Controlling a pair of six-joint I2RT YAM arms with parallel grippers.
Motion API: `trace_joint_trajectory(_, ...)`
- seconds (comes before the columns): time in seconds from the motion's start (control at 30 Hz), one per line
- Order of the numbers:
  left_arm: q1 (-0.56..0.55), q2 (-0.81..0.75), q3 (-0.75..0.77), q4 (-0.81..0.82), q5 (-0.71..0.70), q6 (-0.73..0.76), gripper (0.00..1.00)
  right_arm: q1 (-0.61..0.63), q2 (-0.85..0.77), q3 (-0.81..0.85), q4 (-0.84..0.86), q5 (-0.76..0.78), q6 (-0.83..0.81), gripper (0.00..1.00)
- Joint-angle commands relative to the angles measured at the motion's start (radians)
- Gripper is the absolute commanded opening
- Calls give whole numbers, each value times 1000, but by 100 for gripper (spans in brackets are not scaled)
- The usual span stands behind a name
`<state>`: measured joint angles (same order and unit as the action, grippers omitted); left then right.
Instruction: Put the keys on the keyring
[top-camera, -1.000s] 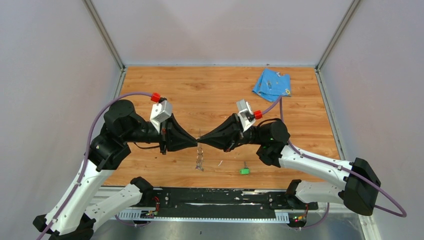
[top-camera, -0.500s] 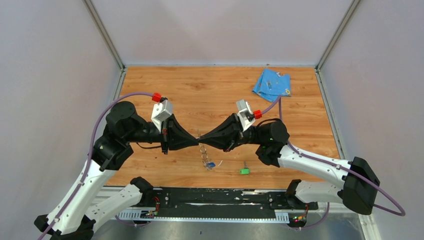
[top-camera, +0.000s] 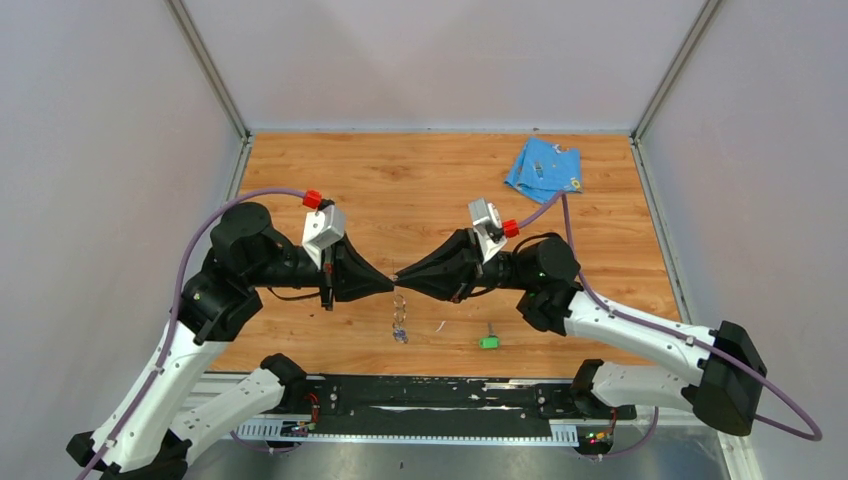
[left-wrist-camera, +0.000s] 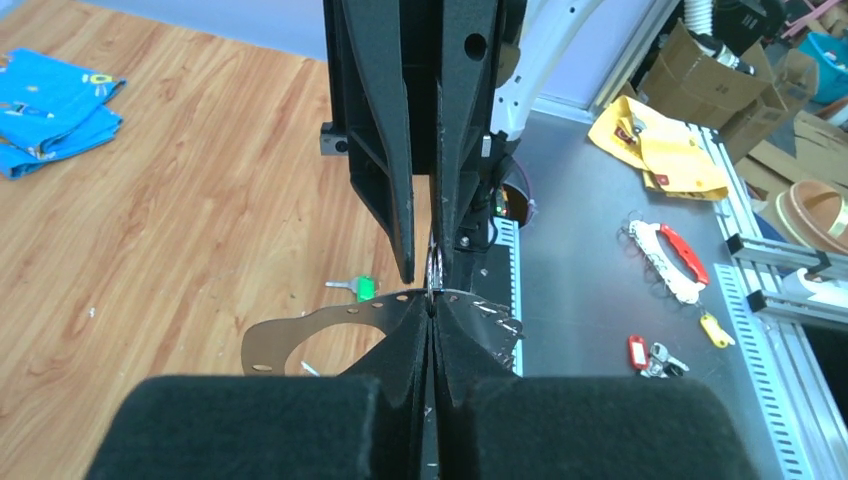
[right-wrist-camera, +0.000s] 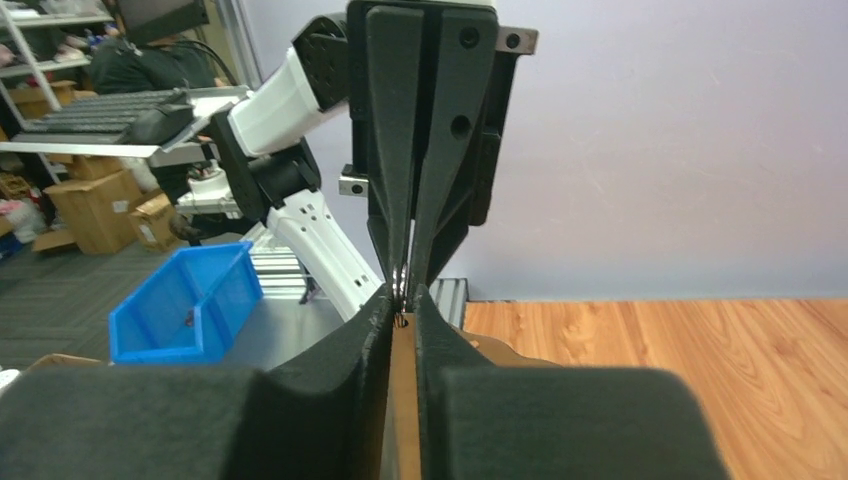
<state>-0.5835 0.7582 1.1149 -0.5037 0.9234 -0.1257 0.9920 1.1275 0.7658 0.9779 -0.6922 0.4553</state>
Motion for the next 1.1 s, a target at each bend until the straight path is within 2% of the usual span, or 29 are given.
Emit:
trace_joint_trajectory(0.0,7,-9,41,-76,-9,100,0,11,-83,39,-187,60,-108,20)
trace_joint_trajectory(0.23,7,-10,44,-106,4,174,0,11,-102,113,-392,48,-190,36)
trace_joint_trajectory(0.37,8,-6,78,-204,-34,349,0,11,-121,178,-576,35,-295,38)
trace_joint_trajectory(0.53,7,-19,121,-254,-111,581,0,11,-188,231,-803,124,-438,48)
trace_joint_trajectory(0.7,6,-70,112,-257,-126,823,0,11,-250,213,-908,253,-503,50)
trace_joint_trajectory(0.87,6,-158,50,-256,-68,1071,0,10,-265,189,-937,323,-500,48)
trace_joint_trajectory(1.07,5,-194,32,-258,-55,1161,0,8,-290,160,-997,417,-485,47)
